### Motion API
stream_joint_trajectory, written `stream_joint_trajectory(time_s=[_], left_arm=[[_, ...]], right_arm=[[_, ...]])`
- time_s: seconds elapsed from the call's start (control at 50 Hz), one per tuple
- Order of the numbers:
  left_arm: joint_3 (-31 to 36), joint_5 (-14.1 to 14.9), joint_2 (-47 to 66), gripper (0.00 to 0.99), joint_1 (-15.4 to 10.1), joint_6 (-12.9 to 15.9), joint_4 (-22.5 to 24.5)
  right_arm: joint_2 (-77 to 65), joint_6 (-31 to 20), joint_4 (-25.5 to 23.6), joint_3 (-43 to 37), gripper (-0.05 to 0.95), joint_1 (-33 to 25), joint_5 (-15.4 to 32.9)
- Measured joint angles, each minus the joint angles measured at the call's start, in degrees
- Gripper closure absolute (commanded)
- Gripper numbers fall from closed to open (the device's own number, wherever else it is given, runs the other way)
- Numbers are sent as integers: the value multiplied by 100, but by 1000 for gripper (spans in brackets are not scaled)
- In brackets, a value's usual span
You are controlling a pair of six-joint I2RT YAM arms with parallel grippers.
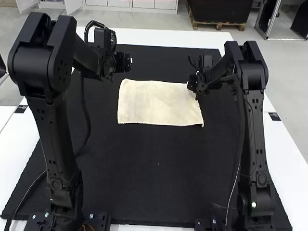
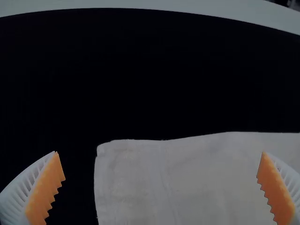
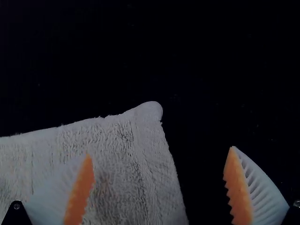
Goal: Fold the towel.
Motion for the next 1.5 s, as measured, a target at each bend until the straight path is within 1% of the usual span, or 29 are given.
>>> stream_joint_trajectory(time_s=[0.06,0.22,0.28,0.42,0.82,0.88,1.02,1.28,1.5], left_arm=[[-2,13,0,26,0,0,0],[-2,76,0,26,0,0,0],[-2,103,0,26,0,0,0],[-2,140,0,26,0,0,0],[-2,142,0,26,0,0,2],[-68,229,2,26,55,0,63],[-192,286,37,26,177,0,50],[-203,317,103,26,173,0,59],[-203,330,175,26,173,0,205]], right_arm=[[0,-17,-28,4,469,26,70],[11,-83,-92,4,756,85,249],[26,-131,-90,4,905,133,330],[28,-214,-70,7,911,216,481],[28,-236,-70,7,913,219,501],[28,-249,-101,7,913,219,503],[28,-247,-98,7,913,219,505],[7,-243,-105,7,913,219,503],[-28,-225,-164,4,913,216,466]])
